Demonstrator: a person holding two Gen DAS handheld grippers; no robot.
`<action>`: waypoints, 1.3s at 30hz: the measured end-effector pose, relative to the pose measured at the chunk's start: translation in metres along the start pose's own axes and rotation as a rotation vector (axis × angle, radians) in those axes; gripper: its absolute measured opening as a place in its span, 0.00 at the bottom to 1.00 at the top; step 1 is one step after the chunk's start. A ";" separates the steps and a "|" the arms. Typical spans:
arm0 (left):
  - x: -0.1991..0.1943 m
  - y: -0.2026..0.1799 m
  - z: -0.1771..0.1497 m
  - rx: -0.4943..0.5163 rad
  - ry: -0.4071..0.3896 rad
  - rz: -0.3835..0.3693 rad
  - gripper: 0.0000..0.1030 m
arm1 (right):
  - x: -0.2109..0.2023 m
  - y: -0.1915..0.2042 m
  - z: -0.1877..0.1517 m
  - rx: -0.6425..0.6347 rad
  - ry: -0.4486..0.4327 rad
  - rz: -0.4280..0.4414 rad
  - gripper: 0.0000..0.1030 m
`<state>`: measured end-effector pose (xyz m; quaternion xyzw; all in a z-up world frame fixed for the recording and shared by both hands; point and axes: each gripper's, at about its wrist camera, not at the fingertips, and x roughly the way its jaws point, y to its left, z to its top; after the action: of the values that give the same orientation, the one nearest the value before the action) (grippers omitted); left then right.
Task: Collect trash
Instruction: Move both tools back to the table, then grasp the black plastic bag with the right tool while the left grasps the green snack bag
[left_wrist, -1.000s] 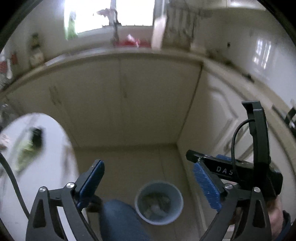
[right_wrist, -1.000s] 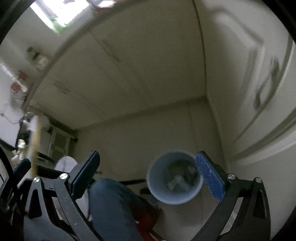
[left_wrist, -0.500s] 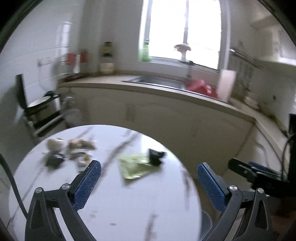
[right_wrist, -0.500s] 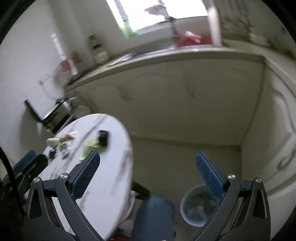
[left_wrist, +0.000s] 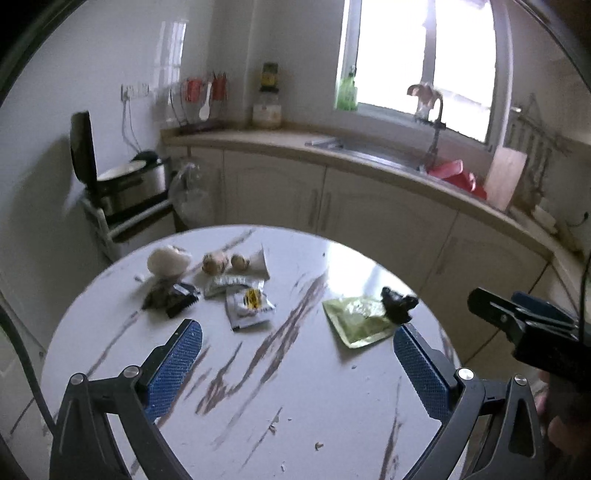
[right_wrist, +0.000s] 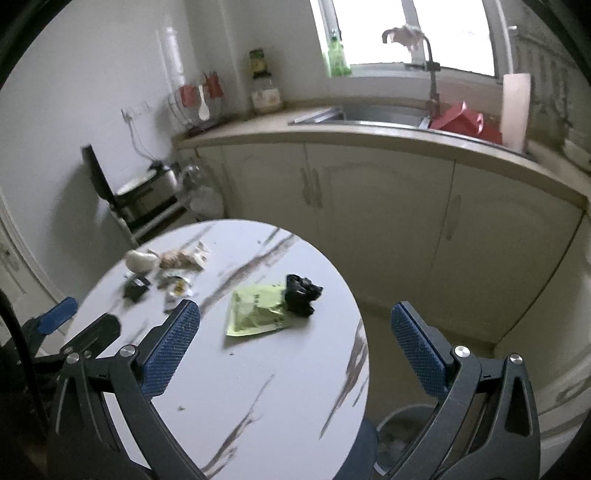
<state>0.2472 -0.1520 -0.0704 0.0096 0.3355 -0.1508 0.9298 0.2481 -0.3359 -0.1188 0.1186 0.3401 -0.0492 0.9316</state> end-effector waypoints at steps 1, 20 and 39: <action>0.008 -0.001 0.002 -0.003 0.018 0.003 0.99 | 0.010 -0.003 0.000 -0.001 0.021 -0.006 1.00; 0.161 -0.039 0.049 0.048 0.229 0.011 0.99 | 0.136 -0.044 0.007 0.008 0.235 0.083 0.71; 0.210 -0.061 0.050 0.148 0.257 0.008 0.99 | 0.137 -0.053 0.000 0.014 0.232 0.165 0.31</action>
<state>0.4138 -0.2739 -0.1577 0.0985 0.4397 -0.1691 0.8766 0.3437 -0.3886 -0.2173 0.1576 0.4344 0.0391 0.8859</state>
